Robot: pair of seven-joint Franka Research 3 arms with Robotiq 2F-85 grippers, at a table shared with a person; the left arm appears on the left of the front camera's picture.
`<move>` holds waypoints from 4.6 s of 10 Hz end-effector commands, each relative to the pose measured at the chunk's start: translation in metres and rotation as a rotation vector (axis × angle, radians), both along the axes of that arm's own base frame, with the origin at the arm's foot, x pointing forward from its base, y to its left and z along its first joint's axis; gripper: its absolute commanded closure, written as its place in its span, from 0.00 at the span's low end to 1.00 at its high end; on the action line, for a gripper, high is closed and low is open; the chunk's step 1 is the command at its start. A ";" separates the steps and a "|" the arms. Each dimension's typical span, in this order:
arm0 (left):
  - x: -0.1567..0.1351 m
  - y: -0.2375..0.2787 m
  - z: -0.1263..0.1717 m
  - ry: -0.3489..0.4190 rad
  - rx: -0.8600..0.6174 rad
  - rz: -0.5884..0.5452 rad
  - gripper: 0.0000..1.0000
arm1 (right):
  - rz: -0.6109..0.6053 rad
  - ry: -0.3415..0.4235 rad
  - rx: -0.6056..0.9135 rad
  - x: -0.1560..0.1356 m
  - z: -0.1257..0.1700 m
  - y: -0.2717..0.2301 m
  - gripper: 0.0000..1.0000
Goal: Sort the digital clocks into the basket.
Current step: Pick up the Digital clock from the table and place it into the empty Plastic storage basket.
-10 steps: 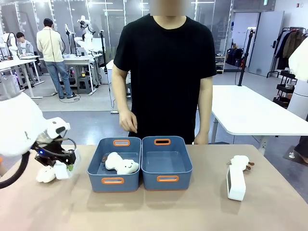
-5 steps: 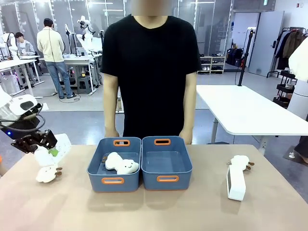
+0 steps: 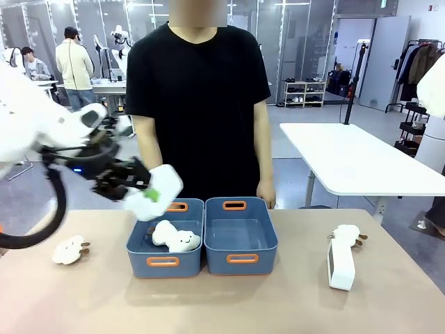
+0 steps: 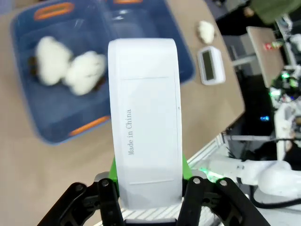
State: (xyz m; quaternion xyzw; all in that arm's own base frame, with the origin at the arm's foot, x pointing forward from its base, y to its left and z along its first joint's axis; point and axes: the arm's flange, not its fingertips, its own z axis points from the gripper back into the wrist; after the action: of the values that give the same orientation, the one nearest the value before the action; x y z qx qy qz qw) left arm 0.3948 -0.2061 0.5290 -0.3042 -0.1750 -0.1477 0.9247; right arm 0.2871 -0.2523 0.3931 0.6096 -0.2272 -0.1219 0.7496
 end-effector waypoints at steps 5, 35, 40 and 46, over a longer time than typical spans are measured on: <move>0.080 -0.171 -0.069 -0.206 0.089 0.112 0.49 | -0.001 -0.006 0.003 -0.001 0.002 -0.001 0.00; -0.087 0.477 -0.114 0.033 -0.909 0.084 0.10 | -0.001 -0.006 0.003 -0.001 0.002 -0.001 0.00; -0.111 0.455 -0.087 0.056 -0.813 0.147 0.10 | -0.001 -0.006 0.003 -0.001 0.002 -0.001 0.00; -0.111 0.455 -0.087 0.056 -0.813 0.147 0.10 | -0.001 -0.006 0.003 -0.001 0.002 -0.001 0.00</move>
State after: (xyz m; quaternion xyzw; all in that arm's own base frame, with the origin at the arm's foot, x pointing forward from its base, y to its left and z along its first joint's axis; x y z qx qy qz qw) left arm 0.2858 0.2520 0.4412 -0.6426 -0.2167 0.0000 0.7349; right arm 0.2869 -0.2527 0.3932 0.6091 -0.2273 -0.1225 0.7499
